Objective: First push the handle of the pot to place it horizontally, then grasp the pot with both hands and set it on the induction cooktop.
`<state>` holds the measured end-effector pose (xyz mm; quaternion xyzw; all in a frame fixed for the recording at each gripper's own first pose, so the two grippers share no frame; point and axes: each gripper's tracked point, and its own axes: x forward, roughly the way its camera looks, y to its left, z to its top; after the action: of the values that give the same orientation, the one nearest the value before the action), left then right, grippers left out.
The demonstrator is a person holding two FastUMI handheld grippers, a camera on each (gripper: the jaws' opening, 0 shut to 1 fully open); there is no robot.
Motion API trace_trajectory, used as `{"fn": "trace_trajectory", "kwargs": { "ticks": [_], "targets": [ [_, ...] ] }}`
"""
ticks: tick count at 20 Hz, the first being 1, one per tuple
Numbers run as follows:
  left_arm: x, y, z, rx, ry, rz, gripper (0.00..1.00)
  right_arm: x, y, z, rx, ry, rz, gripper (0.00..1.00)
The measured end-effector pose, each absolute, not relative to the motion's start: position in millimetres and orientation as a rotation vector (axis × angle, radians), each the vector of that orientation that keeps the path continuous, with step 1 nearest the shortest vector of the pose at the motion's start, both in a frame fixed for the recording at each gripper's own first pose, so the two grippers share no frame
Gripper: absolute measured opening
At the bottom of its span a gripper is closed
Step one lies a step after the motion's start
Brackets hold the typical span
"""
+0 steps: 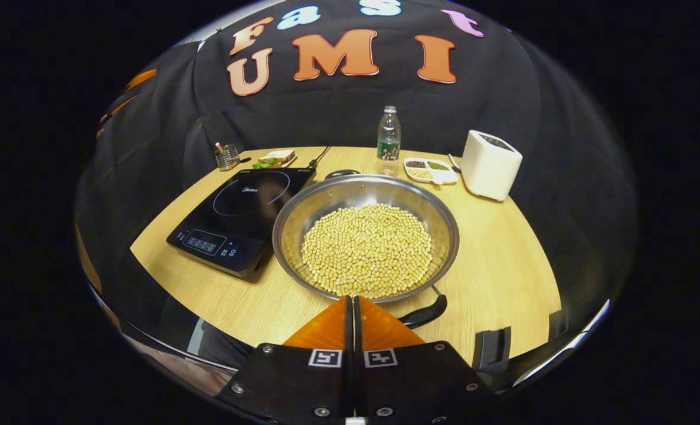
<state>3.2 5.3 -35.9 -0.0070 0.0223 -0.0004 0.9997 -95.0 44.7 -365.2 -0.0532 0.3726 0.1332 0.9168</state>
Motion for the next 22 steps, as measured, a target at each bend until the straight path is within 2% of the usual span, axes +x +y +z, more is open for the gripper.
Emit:
{"fn": "trace_trajectory", "kwargs": {
  "ticks": [7, 22],
  "targets": [
    [4, 3, -36, -0.005, 0.045, 0.001, 0.98, -93, 33, -386, -0.080, 0.826, 0.246, 0.00],
    [12, -7, -36, 0.002, 0.050, -0.006, 0.98, -62, -17, -386, -0.028, 0.808, 0.116, 0.00]
  ]
}}
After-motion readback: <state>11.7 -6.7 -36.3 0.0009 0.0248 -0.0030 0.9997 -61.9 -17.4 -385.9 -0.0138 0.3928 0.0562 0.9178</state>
